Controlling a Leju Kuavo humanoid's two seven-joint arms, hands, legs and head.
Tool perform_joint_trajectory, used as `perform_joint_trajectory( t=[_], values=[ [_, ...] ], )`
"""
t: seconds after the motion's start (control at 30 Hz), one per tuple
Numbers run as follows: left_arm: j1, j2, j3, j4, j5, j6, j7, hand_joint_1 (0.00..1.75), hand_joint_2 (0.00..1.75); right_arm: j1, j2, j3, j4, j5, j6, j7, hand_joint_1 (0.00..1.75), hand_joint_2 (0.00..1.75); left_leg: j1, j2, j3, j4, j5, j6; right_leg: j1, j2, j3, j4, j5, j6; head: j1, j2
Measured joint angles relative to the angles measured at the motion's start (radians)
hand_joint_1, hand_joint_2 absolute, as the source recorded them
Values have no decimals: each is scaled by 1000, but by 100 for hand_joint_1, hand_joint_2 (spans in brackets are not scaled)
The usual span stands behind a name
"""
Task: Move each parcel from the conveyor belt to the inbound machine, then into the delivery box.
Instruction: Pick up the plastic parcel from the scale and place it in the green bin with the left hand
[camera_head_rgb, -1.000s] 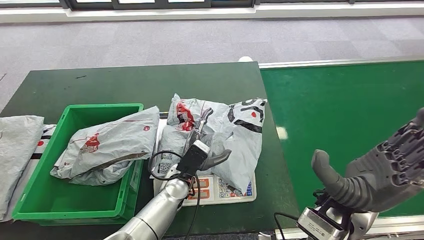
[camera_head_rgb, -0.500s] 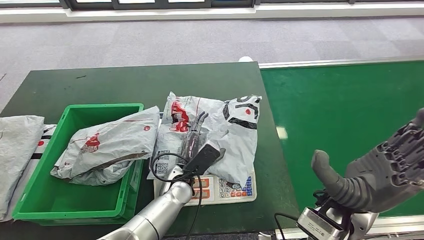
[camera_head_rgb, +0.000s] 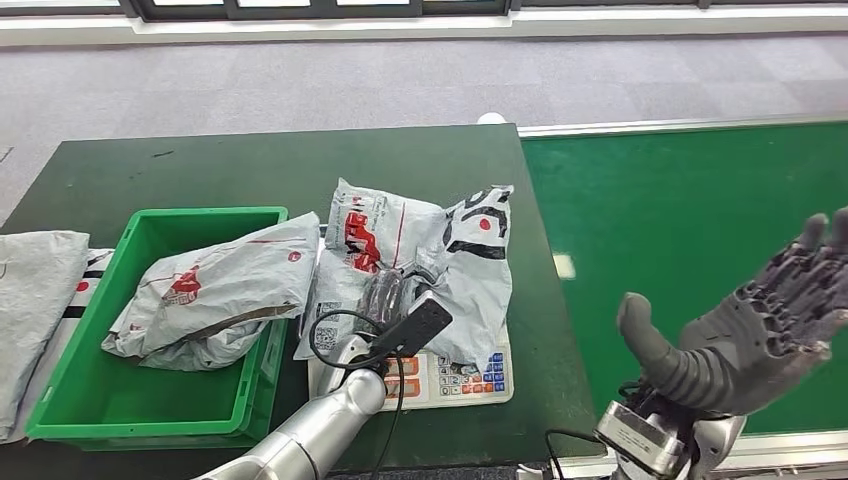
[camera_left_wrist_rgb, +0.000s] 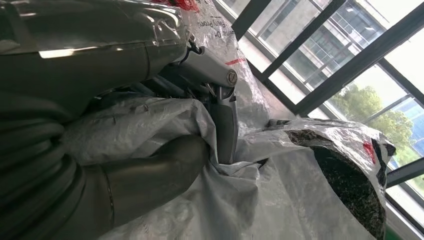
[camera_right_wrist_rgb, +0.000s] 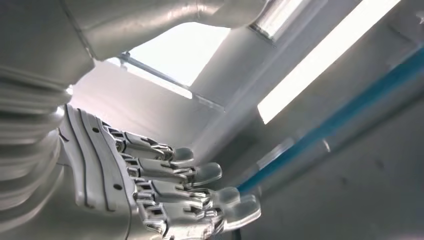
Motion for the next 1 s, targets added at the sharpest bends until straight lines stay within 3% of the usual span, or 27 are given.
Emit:
perform_joint_trajectory(
  t=[0.23,0.5,0.63,0.8,1.0],
  values=[
    [7,0,1,-16,-106,103,5,175,175,8,0,0,8,17,-8,-1,0,175,0,0,0,0,0,0,0,0,0,0,0,0,0,0],
    [57,0,52,-150,-297,119,14,175,175,8,0,-2,8,17,-9,-4,0,175,0,0,0,0,0,0,0,0,0,0,0,0,0,0],
    [121,2,116,-357,-409,121,-56,175,175,10,0,-10,8,15,-9,-2,0,175,0,0,-1,0,0,0,0,0,-1,0,0,0,0,0],
    [190,17,174,-703,-372,122,-229,175,175,12,0,-21,8,8,-9,-2,0,175,0,0,-2,0,0,0,0,0,-1,0,0,0,0,0],
    [249,34,181,-1079,-334,123,-259,175,175,12,0,-25,8,5,-9,-3,0,175,0,-1,-2,0,0,0,1,-1,-1,0,-1,0,0,0]
  ],
)
